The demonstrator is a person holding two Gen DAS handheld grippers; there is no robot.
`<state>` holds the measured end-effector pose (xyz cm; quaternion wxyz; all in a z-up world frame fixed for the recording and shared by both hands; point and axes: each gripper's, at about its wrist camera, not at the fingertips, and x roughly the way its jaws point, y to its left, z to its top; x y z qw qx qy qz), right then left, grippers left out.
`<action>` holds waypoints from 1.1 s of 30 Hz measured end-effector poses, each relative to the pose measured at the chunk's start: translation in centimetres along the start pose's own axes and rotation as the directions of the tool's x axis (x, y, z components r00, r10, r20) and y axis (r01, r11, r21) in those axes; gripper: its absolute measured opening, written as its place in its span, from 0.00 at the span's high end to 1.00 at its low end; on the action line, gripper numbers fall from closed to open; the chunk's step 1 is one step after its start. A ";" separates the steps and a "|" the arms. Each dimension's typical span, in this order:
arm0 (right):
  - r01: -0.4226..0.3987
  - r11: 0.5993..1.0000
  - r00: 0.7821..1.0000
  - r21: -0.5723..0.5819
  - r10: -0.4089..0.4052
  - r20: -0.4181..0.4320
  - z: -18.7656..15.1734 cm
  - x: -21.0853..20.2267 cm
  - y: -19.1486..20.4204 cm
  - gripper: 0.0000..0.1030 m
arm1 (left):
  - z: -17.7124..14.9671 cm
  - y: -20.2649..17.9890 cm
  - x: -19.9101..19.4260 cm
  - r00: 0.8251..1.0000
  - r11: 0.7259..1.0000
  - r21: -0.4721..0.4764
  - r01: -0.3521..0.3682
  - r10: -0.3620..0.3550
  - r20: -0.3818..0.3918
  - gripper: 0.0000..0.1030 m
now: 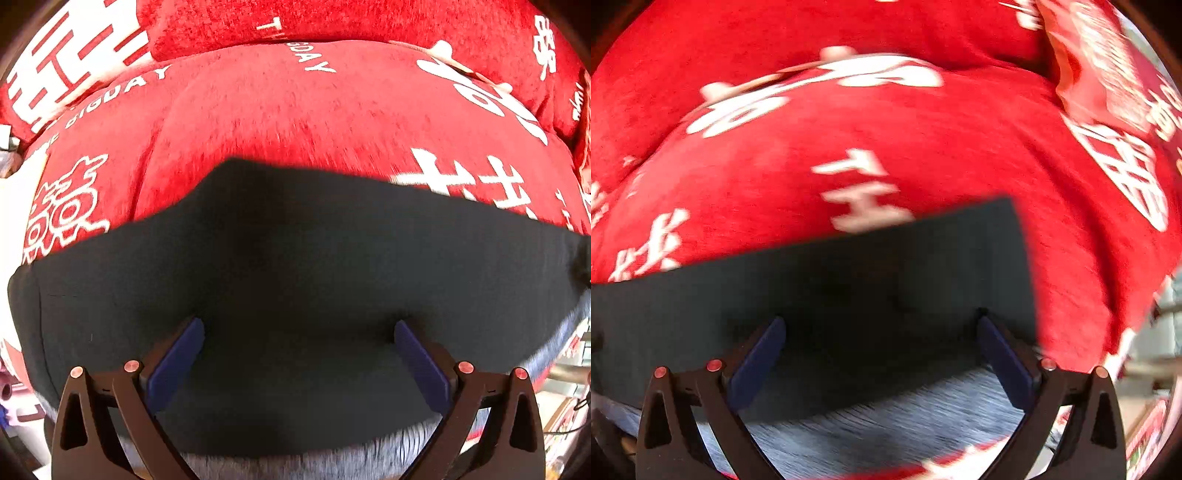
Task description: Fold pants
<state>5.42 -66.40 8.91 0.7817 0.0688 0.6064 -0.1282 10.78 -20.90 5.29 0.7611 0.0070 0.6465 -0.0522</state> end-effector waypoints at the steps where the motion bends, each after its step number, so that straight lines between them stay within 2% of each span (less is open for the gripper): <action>1: -0.003 1.000 1.000 -0.006 0.003 0.016 -0.9 -0.9 0.2 0.00 | -1.1 -0.3 -0.6 1.000 1.000 0.020 0.019 -0.020 0.008 0.00; 5: -0.097 0.982 0.991 -0.160 0.111 0.080 -5.7 -4.3 5.6 0.00 | -4.5 -1.5 -1.7 0.999 0.995 0.091 0.031 -0.034 0.037 0.00; 11: -0.166 0.916 0.973 -0.365 0.212 0.088 -10.0 -5.9 16.4 0.00 | -6.7 -2.3 -1.5 0.997 0.993 0.116 -0.029 0.021 0.068 0.00; 14: -0.173 0.882 0.971 -0.439 0.227 0.074 -10.9 -5.1 20.0 0.01 | -6.7 -1.5 -1.0 0.998 0.994 0.105 -0.007 0.001 0.056 0.00; 17: -0.142 0.881 0.985 -0.450 0.169 0.019 -11.3 -2.8 21.1 0.01 | -6.7 -0.9 -0.9 0.998 0.996 0.092 0.014 -0.019 0.053 0.00; 20: -0.144 0.886 0.983 -0.441 0.180 0.042 -11.4 -2.8 19.6 0.01 | -6.8 -0.4 -0.9 0.998 0.995 0.093 0.021 -0.026 0.054 0.00; 21: -0.116 0.897 0.987 -0.426 0.151 0.047 -11.2 -2.6 18.4 0.01 | -6.9 -0.3 -0.9 0.998 0.996 0.089 0.024 -0.029 0.054 0.00; 23: -0.107 0.927 0.991 -0.358 0.131 0.042 -10.3 -2.1 15.1 0.00 | -6.8 -0.3 -0.8 0.998 0.996 0.089 0.027 -0.032 0.056 0.00; 24: -0.122 0.943 0.990 -0.309 0.140 0.037 -9.8 -1.9 13.4 0.00 | -6.9 -0.2 -0.9 0.998 0.995 0.091 0.026 -0.032 0.057 0.00; 26: -0.099 0.976 0.993 -0.194 0.110 0.048 -8.5 -1.4 9.3 0.00 | -7.1 0.2 -0.9 0.998 0.995 0.091 0.027 -0.033 0.056 0.00; 30: -0.083 0.993 0.993 -0.089 0.090 0.072 -6.9 -0.7 4.4 0.00 | -7.8 1.9 -1.0 0.998 0.996 0.082 0.022 -0.027 0.055 0.00; 31: -0.092 0.993 0.993 -0.074 0.097 0.071 -6.6 -0.6 3.6 0.00 | -8.2 2.5 -1.0 0.998 0.996 0.088 0.014 -0.019 0.059 0.00; 33: -0.083 0.995 0.993 -0.049 0.086 0.074 -6.1 -0.4 2.8 0.00 | -8.9 2.9 -1.0 0.996 0.992 0.111 -0.061 0.054 0.072 0.00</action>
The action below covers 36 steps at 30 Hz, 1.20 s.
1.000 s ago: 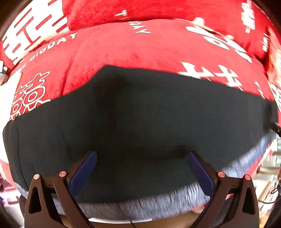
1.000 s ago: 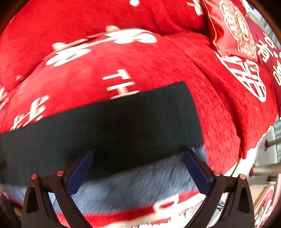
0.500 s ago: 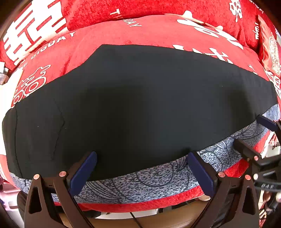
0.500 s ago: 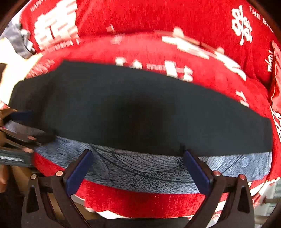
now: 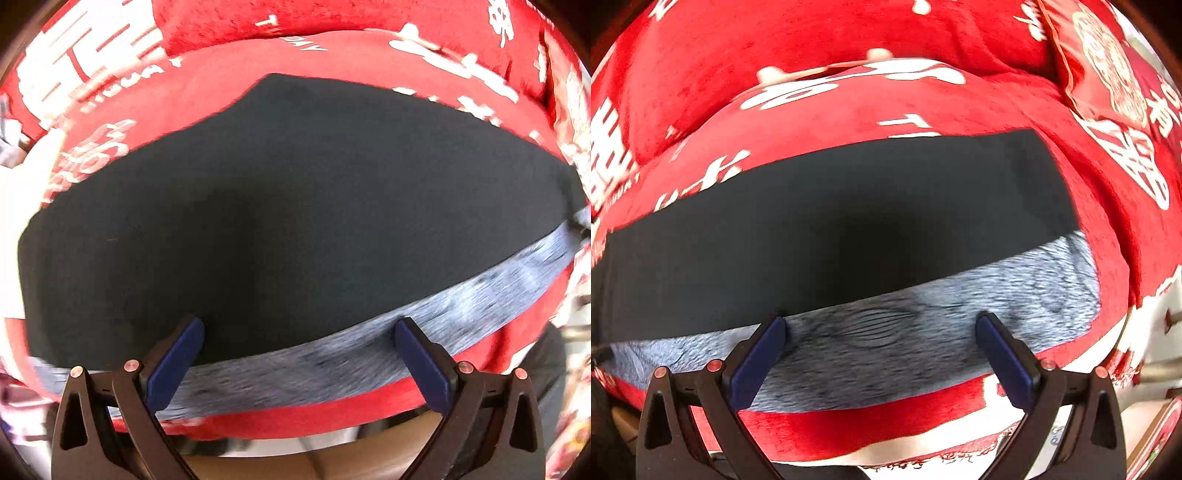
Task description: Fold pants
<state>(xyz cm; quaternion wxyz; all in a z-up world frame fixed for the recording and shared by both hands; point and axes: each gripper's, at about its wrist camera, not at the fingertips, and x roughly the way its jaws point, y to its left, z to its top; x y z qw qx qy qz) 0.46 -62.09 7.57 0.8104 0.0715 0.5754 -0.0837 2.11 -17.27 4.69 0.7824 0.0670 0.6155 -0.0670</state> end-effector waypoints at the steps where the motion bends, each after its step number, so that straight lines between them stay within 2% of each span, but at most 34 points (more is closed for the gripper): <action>1: 0.003 1.000 1.000 0.000 -0.003 0.001 0.1 0.1 0.0 0.00 | -0.5 0.4 0.2 1.000 1.000 0.012 -0.028 0.028 -0.007 0.00; 3: 0.016 1.000 1.000 0.000 -0.016 0.014 -0.1 0.1 0.4 0.00 | -1.4 1.9 0.1 0.999 0.999 0.001 -0.040 0.040 -0.001 0.00; 6: 0.012 1.000 1.000 0.007 -0.012 0.028 -0.3 0.1 0.4 0.00 | -2.5 5.2 0.1 0.999 0.996 -0.075 -0.051 0.049 -0.020 0.00; 10: 0.011 1.000 1.000 0.009 -0.011 0.017 -0.6 -0.4 0.0 0.00 | -4.5 10.0 0.3 0.998 0.978 -0.209 -0.020 0.008 -0.058 0.00; 12: 0.039 0.999 0.999 0.030 -0.039 -0.006 -0.5 -0.9 -0.3 0.00 | -5.3 11.5 -0.4 0.998 0.963 -0.269 0.013 -0.028 -0.052 0.00; 14: 0.076 0.995 0.997 0.066 -0.077 0.010 -0.7 -2.2 -1.0 0.00 | -5.9 12.3 -1.4 0.998 0.950 -0.311 0.039 -0.051 -0.032 0.00; 16: 0.049 0.990 0.998 0.133 -0.055 0.043 -1.5 -3.7 -1.9 0.00 | -5.7 12.1 -2.5 0.998 0.946 -0.319 0.057 -0.063 -0.008 0.00; 17: 0.008 0.985 0.998 0.173 -0.019 0.061 -2.2 -4.5 -2.5 0.00 | -5.5 11.7 -2.7 0.998 0.949 -0.310 0.058 -0.062 -0.003 0.00; 20: -0.060 0.976 0.997 0.211 0.049 0.057 -4.1 -4.7 -3.4 0.00 | -3.7 7.8 -3.0 0.996 0.967 -0.241 0.084 -0.088 -0.006 0.00; 22: -0.109 0.971 0.993 0.213 0.098 0.062 -5.3 -4.2 -3.5 0.00 | -1.6 3.2 -2.2 0.993 0.980 -0.169 0.109 -0.116 -0.031 0.00; 25: -0.153 0.968 0.988 0.200 0.147 0.049 -6.7 -2.9 -3.0 0.01 | 1.7 -3.4 -1.5 0.992 0.989 -0.092 0.112 -0.117 -0.049 0.00; 28: -0.198 0.964 0.978 0.180 0.183 0.096 -7.2 -2.5 -2.2 0.02 | 4.6 -9.2 -1.7 0.994 0.994 -0.014 0.109 -0.110 -0.018 0.00; 30: -0.223 0.960 0.971 0.167 0.204 0.123 -7.2 -2.3 -1.9 0.02 | 6.5 -12.8 -1.8 0.997 0.996 0.026 0.080 -0.080 0.000 0.00; 33: -0.244 0.959 0.963 0.146 0.222 0.154 -6.8 -2.1 -1.4 0.02 | 9.1 -15.4 -1.3 0.999 0.998 0.022 0.050 -0.050 -0.006 0.00; 36: -0.264 0.956 0.953 0.125 0.239 0.185 -6.0 -1.6 -1.1 0.02 | 11.4 -16.9 0.3 0.998 0.999 -0.031 0.040 -0.042 -0.042 0.00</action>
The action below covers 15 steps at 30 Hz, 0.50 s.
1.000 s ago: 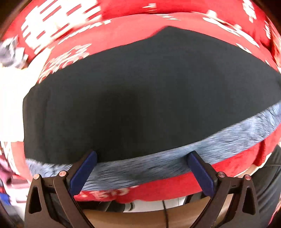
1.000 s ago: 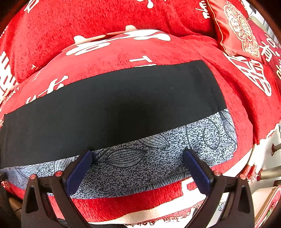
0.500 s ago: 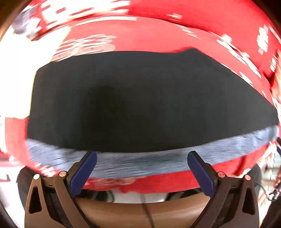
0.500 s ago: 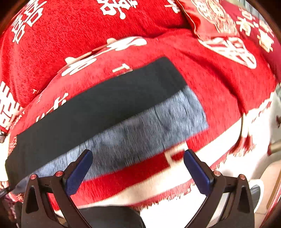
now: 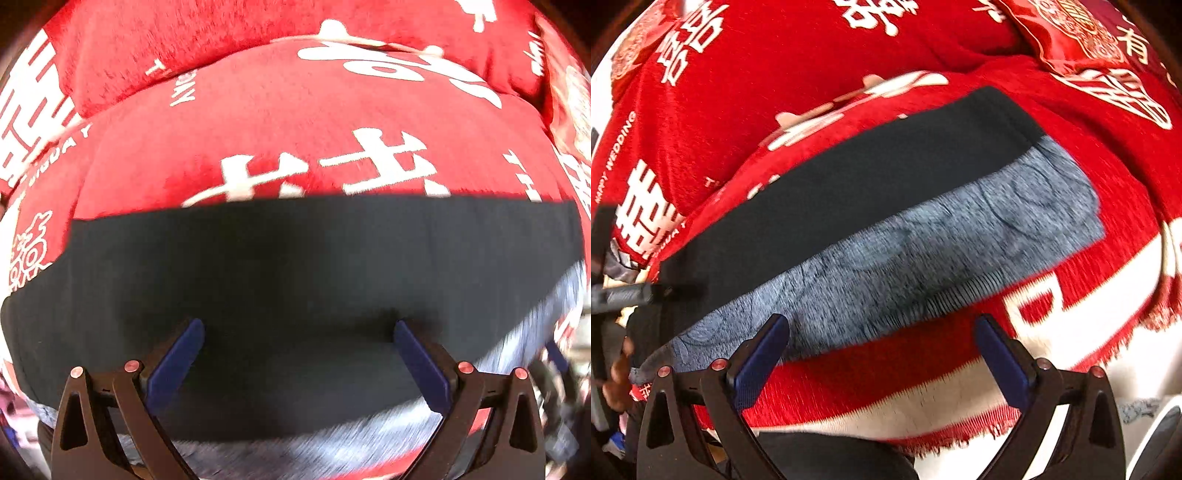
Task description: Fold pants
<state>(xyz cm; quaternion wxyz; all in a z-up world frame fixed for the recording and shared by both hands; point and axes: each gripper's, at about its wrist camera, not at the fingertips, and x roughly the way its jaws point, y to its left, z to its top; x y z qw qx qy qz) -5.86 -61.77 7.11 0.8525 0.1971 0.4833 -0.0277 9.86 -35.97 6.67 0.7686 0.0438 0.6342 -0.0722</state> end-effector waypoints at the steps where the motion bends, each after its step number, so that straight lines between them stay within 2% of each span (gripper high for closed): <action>1: -0.006 1.000 1.000 0.001 0.006 0.012 0.3 0.2 0.0 0.02 | 0.8 -0.1 0.3 1.000 1.000 -0.026 -0.007 0.007 -0.009 0.00; 3: -0.020 1.000 0.999 0.014 0.019 0.039 0.8 0.4 0.0 0.01 | 2.1 -0.7 0.2 1.000 0.998 -0.065 -0.013 0.013 0.000 0.00; 5: -0.040 0.999 0.998 0.026 0.039 0.041 0.8 0.3 -0.2 0.01 | 2.7 -1.5 0.1 1.000 0.998 -0.065 -0.012 0.011 -0.004 0.00; 8: -0.080 0.997 0.996 0.004 0.080 0.038 -0.1 -0.1 -0.3 0.02 | 2.5 -2.5 0.8 0.998 0.996 -0.066 -0.058 0.058 -0.002 0.00; 12: -0.006 1.000 0.997 -0.025 0.008 0.077 0.2 0.4 -0.2 0.02 | 2.1 -3.1 0.8 0.996 0.996 -0.062 -0.068 0.071 0.047 0.00; 15: -0.010 1.000 0.992 0.012 0.009 0.124 1.2 0.6 -0.8 0.01 | 2.1 -2.9 0.8 0.998 0.996 -0.065 -0.055 0.057 0.032 0.00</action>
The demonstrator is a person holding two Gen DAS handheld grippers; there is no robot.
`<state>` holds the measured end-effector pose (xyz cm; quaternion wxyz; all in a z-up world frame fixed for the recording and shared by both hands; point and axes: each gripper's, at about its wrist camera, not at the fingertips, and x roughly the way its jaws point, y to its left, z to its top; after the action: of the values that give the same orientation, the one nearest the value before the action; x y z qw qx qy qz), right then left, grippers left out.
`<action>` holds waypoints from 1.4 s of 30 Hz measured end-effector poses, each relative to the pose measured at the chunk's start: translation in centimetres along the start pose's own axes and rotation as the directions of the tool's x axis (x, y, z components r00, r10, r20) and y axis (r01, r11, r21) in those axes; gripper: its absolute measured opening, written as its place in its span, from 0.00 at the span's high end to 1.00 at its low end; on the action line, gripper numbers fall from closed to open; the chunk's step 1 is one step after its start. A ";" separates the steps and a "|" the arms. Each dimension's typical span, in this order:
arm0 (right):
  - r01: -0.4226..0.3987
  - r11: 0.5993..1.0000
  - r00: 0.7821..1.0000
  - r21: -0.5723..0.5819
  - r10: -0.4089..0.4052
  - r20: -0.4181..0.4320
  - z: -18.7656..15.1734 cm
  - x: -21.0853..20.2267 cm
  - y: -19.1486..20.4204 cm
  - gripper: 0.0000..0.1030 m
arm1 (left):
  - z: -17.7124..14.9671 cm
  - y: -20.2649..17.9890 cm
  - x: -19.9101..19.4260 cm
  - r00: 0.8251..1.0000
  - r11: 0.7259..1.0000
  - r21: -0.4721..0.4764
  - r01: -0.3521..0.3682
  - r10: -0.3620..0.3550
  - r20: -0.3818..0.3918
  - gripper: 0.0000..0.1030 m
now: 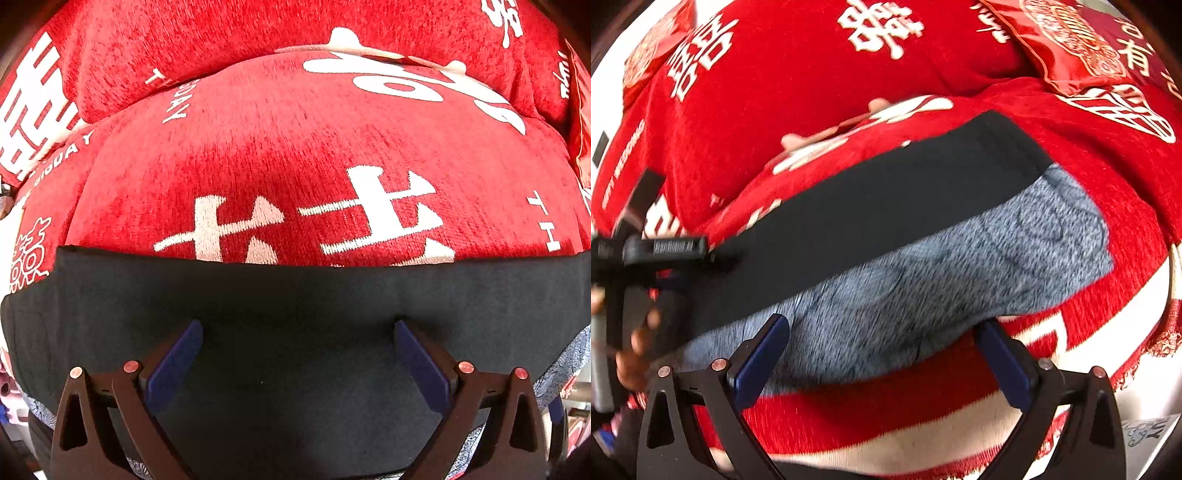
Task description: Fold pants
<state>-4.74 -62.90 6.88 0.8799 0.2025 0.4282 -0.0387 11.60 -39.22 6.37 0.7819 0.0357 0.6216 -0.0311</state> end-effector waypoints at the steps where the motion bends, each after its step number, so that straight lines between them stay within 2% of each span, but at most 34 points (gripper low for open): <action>1: 0.000 1.000 1.000 0.004 0.000 0.015 0.2 0.1 -0.2 0.01 | 0.0 0.0 0.0 1.000 1.000 -0.001 -0.001 0.001 -0.005 0.00; 6: -0.012 0.999 0.996 0.046 0.008 0.089 2.2 0.8 -1.3 0.01 | 0.2 0.2 0.3 1.000 1.000 0.000 -0.001 0.001 0.004 0.00; 8: -0.013 0.998 0.996 0.065 0.007 0.088 2.9 1.2 -1.4 0.02 | 0.4 0.5 0.3 1.000 1.000 -0.004 0.010 -0.010 -0.010 0.00; 9: 0.009 0.999 0.997 0.048 -0.013 0.077 3.1 1.1 -1.2 0.10 | 0.4 0.6 0.3 1.000 1.000 -0.008 0.015 -0.016 -0.019 0.00; 10: 0.043 0.999 0.997 0.007 -0.043 0.062 3.2 1.1 -0.7 0.25 | 0.3 0.3 0.4 1.000 1.000 0.011 0.003 -0.003 -0.014 0.00; 11: 0.092 0.994 0.995 -0.054 -0.090 0.036 3.4 1.3 0.0 0.64 | 0.2 -0.1 0.4 1.000 0.999 0.037 -0.014 0.015 -0.006 0.00; 12: 0.102 0.990 0.995 -0.094 -0.101 0.020 3.6 1.2 0.5 0.73 | 0.0 -0.6 0.4 0.999 0.997 0.064 -0.035 0.034 0.010 0.00; 14: 0.134 0.977 0.991 -0.164 -0.136 -0.005 4.2 0.8 1.7 0.81 | 0.1 -1.2 0.3 0.998 0.994 0.096 -0.061 0.059 0.025 0.00; 16: 0.189 0.940 0.979 -0.284 -0.203 -0.020 5.2 -0.1 4.4 0.82 | 0.1 -1.1 0.3 0.998 0.994 0.093 -0.054 0.052 0.020 0.00; 18: 0.180 0.924 0.977 -0.337 -0.208 -0.048 6.4 -1.0 6.4 0.82 | 0.3 -0.2 0.1 1.000 0.998 0.070 0.000 0.000 -0.005 0.00; 19: 0.162 0.920 0.980 -0.357 -0.193 -0.053 7.0 -1.7 7.4 0.82 | 0.3 0.5 0.0 0.999 0.998 0.060 0.028 -0.027 -0.024 0.00; 21: 0.118 0.915 0.987 -0.386 -0.152 -0.057 8.0 -3.2 9.7 0.83 | -0.1 1.9 -0.5 0.998 0.998 0.053 0.040 -0.037 -0.044 0.00; 25: 0.064 0.877 0.996 -0.476 -0.089 -0.029 8.0 -5.5 15.5 0.84 | -1.0 6.0 -1.8 0.996 0.996 0.035 0.080 -0.079 -0.038 0.00; 27: 0.054 0.848 0.998 -0.528 -0.066 -0.004 6.8 -6.1 18.3 0.85 | -1.5 8.6 -2.3 0.994 0.994 0.007 0.105 -0.105 -0.029 0.00; 30: 0.088 0.775 0.996 -0.626 -0.079 0.042 4.0 -5.9 23.2 0.85 | -2.5 13.5 -3.1 0.988 0.986 -0.061 0.153 -0.154 -0.015 0.00; 34: 0.069 0.708 0.995 -0.703 -0.100 -0.003 -1.0 -2.8 27.2 0.85 | -4.0 19.6 -3.0 0.973 0.961 -0.165 0.221 -0.230 -0.033 0.00; 37: 0.012 0.693 0.987 -0.721 -0.121 -0.101 -4.0 0.2 28.4 0.85 | -5.3 23.1 -3.1 0.979 0.954 -0.233 0.190 -0.201 -0.023 0.00; 40: 0.036 0.660 0.974 -0.751 -0.192 -0.122 -6.1 2.8 28.8 0.85 | -6.2 25.8 -2.6 0.966 0.919 -0.316 0.237 -0.257 -0.023 0.00; 42: 0.029 0.682 0.969 -0.731 -0.198 -0.147 -6.2 3.6 28.6 0.85 | -6.4 26.3 -2.2 0.960 0.907 -0.335 0.254 -0.280 -0.030 0.00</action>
<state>-0.09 -33.93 9.93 0.8326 -0.1848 0.5124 0.1005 7.38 -12.45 7.50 0.7405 -0.1791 0.6470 -0.0325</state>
